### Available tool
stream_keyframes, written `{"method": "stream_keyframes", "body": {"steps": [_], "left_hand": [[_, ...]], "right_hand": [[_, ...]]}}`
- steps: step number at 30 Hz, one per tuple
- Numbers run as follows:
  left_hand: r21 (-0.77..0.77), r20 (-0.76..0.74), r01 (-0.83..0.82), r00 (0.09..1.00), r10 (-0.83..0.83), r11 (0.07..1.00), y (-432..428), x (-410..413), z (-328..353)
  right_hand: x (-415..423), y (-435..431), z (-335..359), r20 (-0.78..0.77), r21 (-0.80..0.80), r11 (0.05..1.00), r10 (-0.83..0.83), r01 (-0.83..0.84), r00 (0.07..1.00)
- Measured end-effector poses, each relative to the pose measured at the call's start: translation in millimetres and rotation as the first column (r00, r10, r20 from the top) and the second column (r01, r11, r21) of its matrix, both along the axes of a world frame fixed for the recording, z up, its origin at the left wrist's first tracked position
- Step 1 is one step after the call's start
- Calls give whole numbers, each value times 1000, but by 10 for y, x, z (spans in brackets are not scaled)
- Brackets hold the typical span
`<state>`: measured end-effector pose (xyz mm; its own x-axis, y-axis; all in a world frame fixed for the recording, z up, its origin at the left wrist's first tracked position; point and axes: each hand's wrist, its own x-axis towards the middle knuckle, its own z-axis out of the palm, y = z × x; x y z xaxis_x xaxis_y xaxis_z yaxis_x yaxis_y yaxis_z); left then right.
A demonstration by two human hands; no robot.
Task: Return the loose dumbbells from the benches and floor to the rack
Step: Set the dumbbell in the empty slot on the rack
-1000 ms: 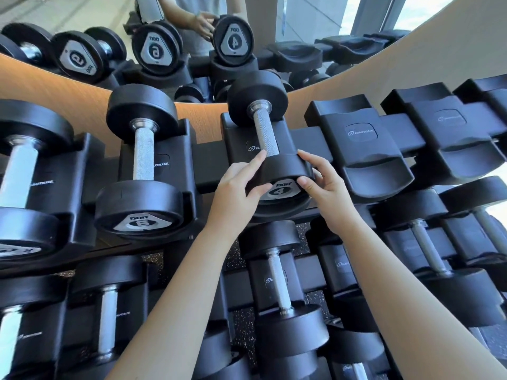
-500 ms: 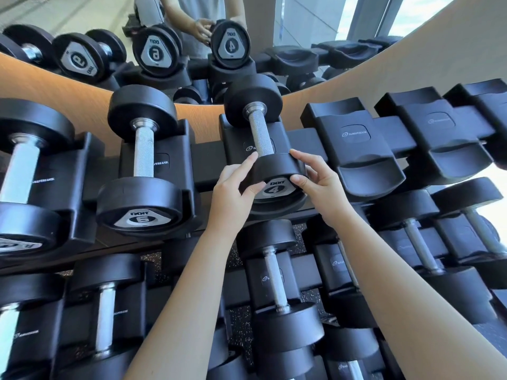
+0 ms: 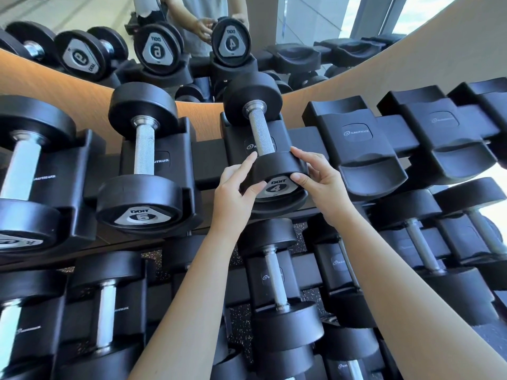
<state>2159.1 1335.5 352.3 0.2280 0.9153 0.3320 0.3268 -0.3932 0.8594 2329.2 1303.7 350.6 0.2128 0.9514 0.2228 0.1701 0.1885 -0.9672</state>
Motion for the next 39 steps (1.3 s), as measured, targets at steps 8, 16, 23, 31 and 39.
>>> {"method": "stream_keyframes", "body": {"steps": [8,16,23,31,39], "left_hand": [[39,-117,18,993,-14,999,-79,-94,78],[256,-307,-55,942,135,965,-586,-363,113],[392,-445,-50,864,237,919,-1216,-638,82],[347,-462,-79,852,244,934,-1625,-990,-100],[299,-507,-188,799,323,936,-2072,-1291,-288]], "right_hand": [[-72,-146,43,169,-19,995,-90,94,981],[-246,-647,180,497,-12,979,-172,204,851],[-710,-1294,246,760,9,981,-132,193,636],[-1285,-1771,36,852,-25,985,-68,170,520],[-1627,-1990,-89,903,5,995,-46,98,426]]}}
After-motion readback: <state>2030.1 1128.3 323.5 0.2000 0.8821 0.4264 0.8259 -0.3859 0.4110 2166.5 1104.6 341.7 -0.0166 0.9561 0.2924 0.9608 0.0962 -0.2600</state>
